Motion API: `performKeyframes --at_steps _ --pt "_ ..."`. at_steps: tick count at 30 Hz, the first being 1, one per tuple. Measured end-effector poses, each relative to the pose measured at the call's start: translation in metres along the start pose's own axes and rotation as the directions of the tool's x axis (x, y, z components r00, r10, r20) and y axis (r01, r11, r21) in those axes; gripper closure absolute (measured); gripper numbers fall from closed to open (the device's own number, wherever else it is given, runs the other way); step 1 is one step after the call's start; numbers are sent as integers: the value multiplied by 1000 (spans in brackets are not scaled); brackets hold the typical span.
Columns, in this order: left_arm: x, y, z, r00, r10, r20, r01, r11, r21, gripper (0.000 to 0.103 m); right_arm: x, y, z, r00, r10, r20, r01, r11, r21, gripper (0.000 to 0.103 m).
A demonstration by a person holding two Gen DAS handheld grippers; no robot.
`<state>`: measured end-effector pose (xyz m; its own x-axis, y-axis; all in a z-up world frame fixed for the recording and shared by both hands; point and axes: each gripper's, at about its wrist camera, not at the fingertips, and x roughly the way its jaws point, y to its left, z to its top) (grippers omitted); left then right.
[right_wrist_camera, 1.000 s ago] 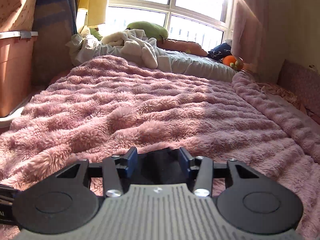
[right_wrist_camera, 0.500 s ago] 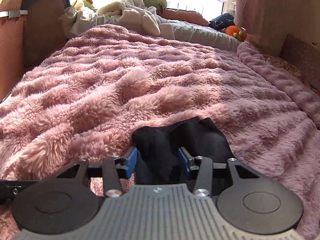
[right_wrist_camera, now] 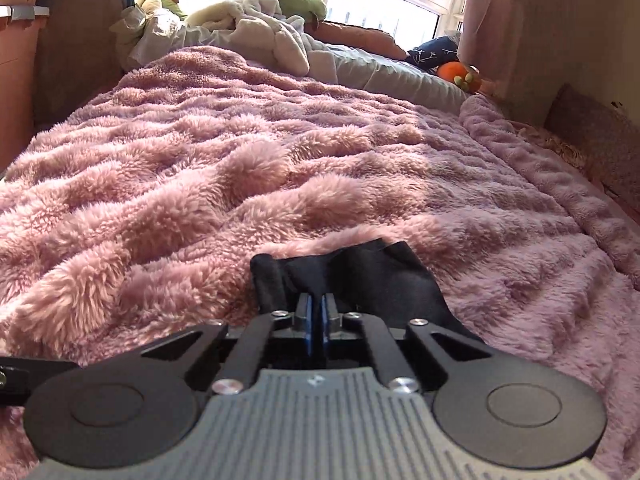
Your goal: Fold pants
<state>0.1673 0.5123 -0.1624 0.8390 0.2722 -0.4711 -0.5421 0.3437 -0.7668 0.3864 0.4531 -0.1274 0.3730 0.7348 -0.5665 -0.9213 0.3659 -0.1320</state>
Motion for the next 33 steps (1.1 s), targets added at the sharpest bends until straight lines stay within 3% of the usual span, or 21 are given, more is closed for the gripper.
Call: performKeyframes --at_steps 2,4,8,10,11,12,16,19,23,27,28,30,33 --pt "1 -1 0 1000 2 -3 -2 1000 6 55 -6 4 4 998 43 41 -44 999 19 103" --pt "4 -2 0 1000 3 -5 -3 1000 13 55 -5 13 4 998 48 44 -46 998 -32 103" --pt "5 -4 0 1000 8 -4 -8 1000 22 55 7 11 -4 997 75 -11 -76 997 -18 102" --pt "6 -3 0 1000 9 -4 -9 1000 22 55 1 5 -5 994 109 20 -110 993 31 89" --pt "6 -3 0 1000 11 -4 -11 1000 26 55 -4 1 -4 990 136 43 -138 989 55 63" --pt "7 -4 0 1000 12 -5 -11 1000 28 55 -13 -3 -4 985 155 75 -161 984 79 52" --pt "7 -13 -4 999 -38 -12 38 997 68 54 -60 -31 -3 972 157 176 -176 979 99 57" --pt "10 -24 -13 987 -145 -61 150 985 86 54 -99 -67 -12 972 142 186 -163 982 101 65" --pt "27 -40 -34 916 -333 -223 352 935 49 54 -150 -122 -41 990 56 131 -77 984 160 75" --pt "37 -66 -63 860 -371 -349 435 892 124 54 -182 -160 -78 999 16 44 -26 973 228 79" --pt "40 -72 -70 861 -350 -370 426 893 145 54 -186 -162 -90 1000 4 11 -7 977 214 82" --pt "43 -81 -89 881 -285 -378 384 897 219 54 -189 -152 -103 1000 -15 -15 16 995 99 99" --pt "47 -85 -101 887 -274 -371 379 891 248 54 -181 -142 -115 997 66 -25 -63 991 115 99"
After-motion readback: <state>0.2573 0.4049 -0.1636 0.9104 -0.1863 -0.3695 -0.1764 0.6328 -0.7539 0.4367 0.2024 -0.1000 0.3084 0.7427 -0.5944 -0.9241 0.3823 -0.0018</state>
